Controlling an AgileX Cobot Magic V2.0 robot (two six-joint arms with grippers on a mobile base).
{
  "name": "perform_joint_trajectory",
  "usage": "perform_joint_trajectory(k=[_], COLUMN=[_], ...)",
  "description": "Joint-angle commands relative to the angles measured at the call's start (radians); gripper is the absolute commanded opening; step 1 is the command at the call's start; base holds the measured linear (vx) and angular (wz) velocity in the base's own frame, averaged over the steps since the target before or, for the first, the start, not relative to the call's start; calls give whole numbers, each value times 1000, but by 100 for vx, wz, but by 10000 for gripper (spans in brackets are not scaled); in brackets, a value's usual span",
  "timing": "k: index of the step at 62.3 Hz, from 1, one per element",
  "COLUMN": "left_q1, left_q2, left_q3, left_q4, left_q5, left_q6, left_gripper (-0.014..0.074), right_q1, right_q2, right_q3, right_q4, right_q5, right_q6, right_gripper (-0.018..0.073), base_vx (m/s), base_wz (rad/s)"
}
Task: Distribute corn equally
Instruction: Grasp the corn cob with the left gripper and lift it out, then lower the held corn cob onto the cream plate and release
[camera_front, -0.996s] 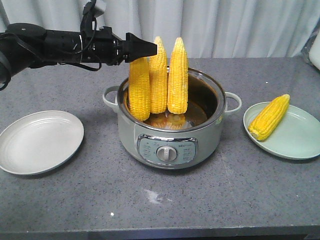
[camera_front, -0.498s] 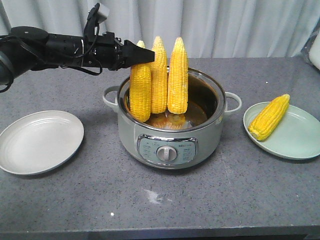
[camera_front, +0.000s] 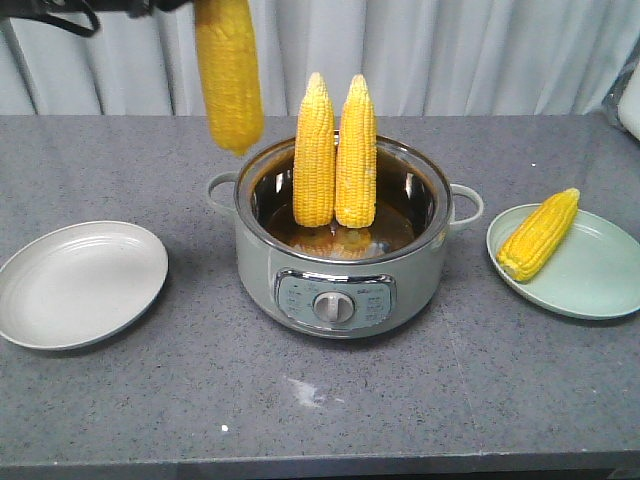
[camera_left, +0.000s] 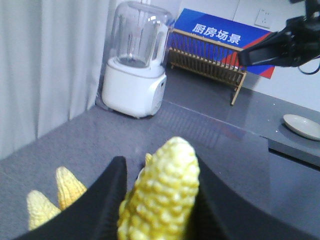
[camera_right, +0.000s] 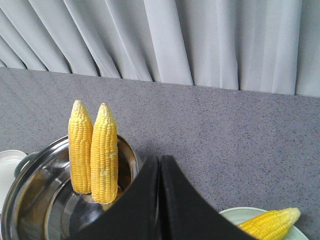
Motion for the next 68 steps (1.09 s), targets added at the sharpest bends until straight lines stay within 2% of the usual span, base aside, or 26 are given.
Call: perform_joint_trajectory(k=[1, 19, 27, 35, 44, 53, 68], left_q1=[55, 291, 393, 467, 509, 509, 509], left_q2=[-115, -136, -130, -130, -130, -130, -130], left_q3=[-32, 2, 114, 257, 434, 592, 696], left_q4=[19, 19, 19, 19, 19, 19, 19], left_q5=[-13, -201, -229, -238, -196, -65, 54], left_q6=[2, -8, -25, -25, -25, -25, -25], left_gripper=[-8, -8, -8, -8, -8, -8, -8], right_q1=[-1, -1, -1, -1, -1, -1, -1], right_q2=[-37, -37, -37, -37, -37, -37, -37], right_q3=[-26, -26, -26, -26, -26, -26, -26], right_q4=[41, 41, 41, 41, 41, 41, 41], right_q5=[28, 28, 28, 28, 28, 28, 28], right_q6=[-6, -6, -6, -6, -6, -6, -6], right_gripper=[-4, -4, -4, -4, -4, -4, -4], base_vx=[0, 0, 0, 0, 0, 0, 0], base_wz=[0, 0, 0, 0, 0, 0, 0])
